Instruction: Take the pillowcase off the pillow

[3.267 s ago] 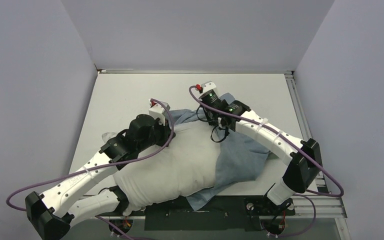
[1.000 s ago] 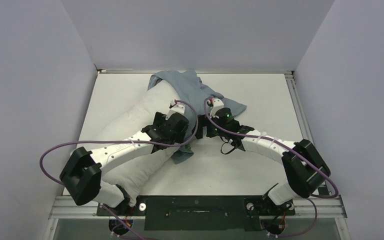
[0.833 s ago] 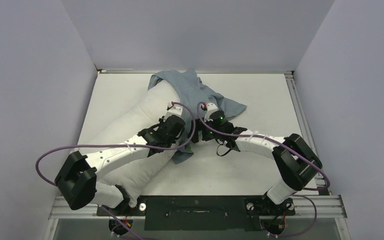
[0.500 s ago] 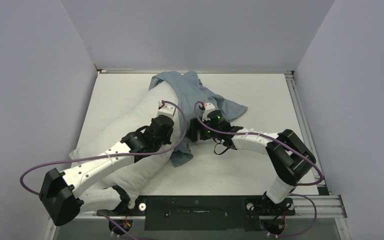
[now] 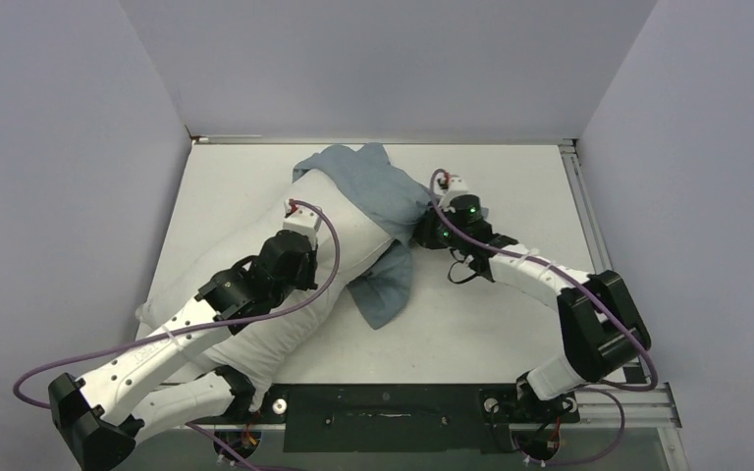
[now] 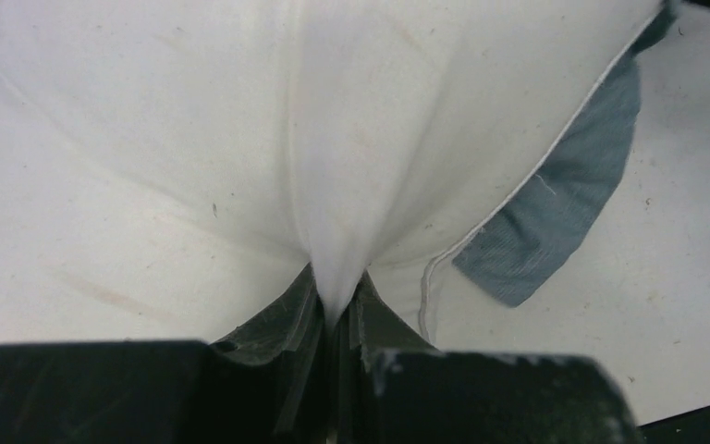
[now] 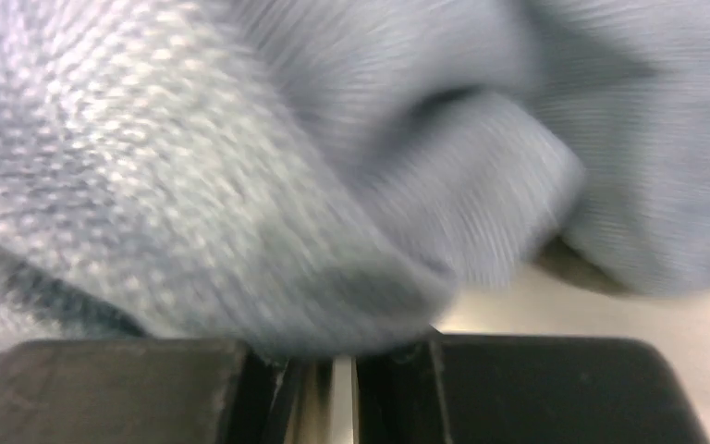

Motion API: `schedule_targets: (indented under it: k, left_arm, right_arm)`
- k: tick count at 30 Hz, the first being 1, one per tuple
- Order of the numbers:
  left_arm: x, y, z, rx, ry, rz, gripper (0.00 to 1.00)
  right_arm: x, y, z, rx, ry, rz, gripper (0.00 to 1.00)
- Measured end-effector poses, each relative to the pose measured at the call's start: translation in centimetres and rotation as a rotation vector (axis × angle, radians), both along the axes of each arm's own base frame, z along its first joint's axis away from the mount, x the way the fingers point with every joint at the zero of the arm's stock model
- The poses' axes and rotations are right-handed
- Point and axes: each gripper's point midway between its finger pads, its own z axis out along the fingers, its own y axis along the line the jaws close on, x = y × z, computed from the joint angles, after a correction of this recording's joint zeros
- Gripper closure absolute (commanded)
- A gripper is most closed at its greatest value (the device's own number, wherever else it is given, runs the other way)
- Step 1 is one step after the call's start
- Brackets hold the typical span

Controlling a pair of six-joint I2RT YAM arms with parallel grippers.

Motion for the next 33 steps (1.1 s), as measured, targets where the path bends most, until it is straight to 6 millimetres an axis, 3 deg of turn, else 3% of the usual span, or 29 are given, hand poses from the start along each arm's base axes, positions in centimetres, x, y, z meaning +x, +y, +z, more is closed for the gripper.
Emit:
schedule_targets:
  k: [4,7,9,12,13,18,20,24,26,30,33]
  left_arm:
    - [-0.3,1.1,0.7,-0.014,-0.007,0.013,1.00]
    - [-0.6,1.8,1.0,-0.017,-0.006,0.008,1.00]
    - [-0.7,1.9,1.1,-0.014,-0.007,-0.009,1.00]
    - [-0.9,1.9,1.3,-0.003,-0.017,-0.036,1.00]
    - [-1.0,2.0,1.4,0.000,-0.022,-0.045,1.00]
    - [-1.6,2.1,1.4,0.004,-0.047,-0.101,1.00]
    - [-1.9,2.0,1.3,0.005,-0.052,-0.131,1.00]
    - [-2.4,1.5,1.0,0.009,-0.052,-0.195,1.00]
    - [-2.7,1.2,0.8,0.009,-0.048,-0.226,1.00]
    - [-3.2,0.4,0.1,0.007,-0.028,-0.290,1.00]
    - [-3.5,-0.2,-0.3,0.000,-0.013,-0.335,1.00]
  right_arm:
    - [2.9,-7.5,2.0,0.036,-0.015,-0.211,0.95]
    - [3.6,-12.5,3.2,0.047,-0.021,-0.356,0.94]
    - [3.5,-13.9,3.7,0.047,-0.020,-0.393,0.93]
    - [2.8,-14.1,3.7,0.041,-0.004,-0.397,0.88]
    - [2.6,-14.1,3.7,0.039,0.003,-0.394,0.82]
    - [1.1,-14.4,3.4,-0.003,0.053,-0.388,0.30]
    - [0.8,-14.6,3.9,-0.028,0.062,-0.388,0.18]
    - [1.4,-14.0,7.6,-0.038,-0.003,-0.357,0.07]
    - [1.8,-12.4,10.3,-0.028,-0.063,-0.307,0.04]
    - [2.3,-6.2,15.8,-0.002,-0.184,-0.131,0.01]
    - [3.1,-1.0,18.0,0.008,-0.234,-0.007,0.00]
